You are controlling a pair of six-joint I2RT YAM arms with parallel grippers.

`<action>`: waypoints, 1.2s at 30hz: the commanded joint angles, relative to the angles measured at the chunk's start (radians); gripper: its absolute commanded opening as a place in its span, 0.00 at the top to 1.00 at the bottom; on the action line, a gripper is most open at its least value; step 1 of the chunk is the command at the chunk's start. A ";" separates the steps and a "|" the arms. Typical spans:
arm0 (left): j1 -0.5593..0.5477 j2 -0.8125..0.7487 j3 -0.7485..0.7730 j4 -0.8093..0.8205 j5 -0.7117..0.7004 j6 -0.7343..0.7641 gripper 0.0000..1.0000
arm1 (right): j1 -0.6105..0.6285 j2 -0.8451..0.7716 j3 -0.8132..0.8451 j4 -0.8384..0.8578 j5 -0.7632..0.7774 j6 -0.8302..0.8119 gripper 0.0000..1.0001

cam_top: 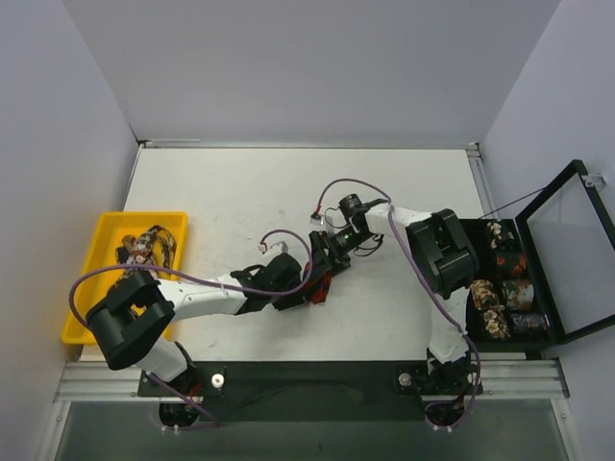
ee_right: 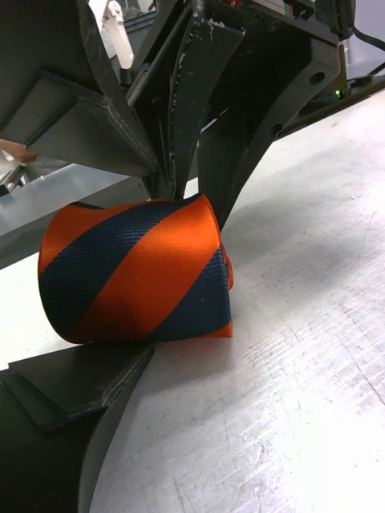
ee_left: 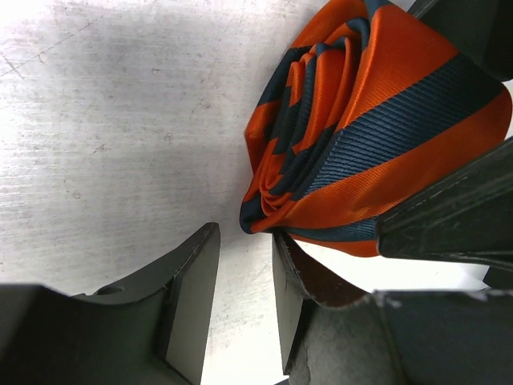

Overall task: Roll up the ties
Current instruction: Place the rolled tie into the container

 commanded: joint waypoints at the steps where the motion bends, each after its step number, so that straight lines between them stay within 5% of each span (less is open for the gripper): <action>1: 0.001 0.021 0.031 -0.019 -0.018 0.029 0.57 | 0.015 0.027 0.012 -0.015 0.004 -0.027 0.20; 8: 0.006 0.049 0.054 -0.030 -0.026 0.046 0.57 | 0.033 0.056 -0.012 0.013 0.006 -0.028 0.32; 15: 0.008 0.083 0.071 -0.036 -0.029 0.062 0.57 | 0.036 0.050 -0.063 0.088 -0.005 -0.012 0.64; 21: 0.009 0.101 0.080 -0.036 -0.034 0.088 0.57 | 0.036 0.039 -0.080 0.123 0.000 0.005 0.69; 30: 0.032 -0.106 0.023 -0.061 -0.099 0.130 0.56 | 0.032 0.006 -0.121 0.186 0.023 0.031 0.71; 36: 0.168 -0.194 -0.041 -0.062 -0.093 0.157 0.60 | 0.033 0.003 -0.123 0.192 0.024 0.031 0.68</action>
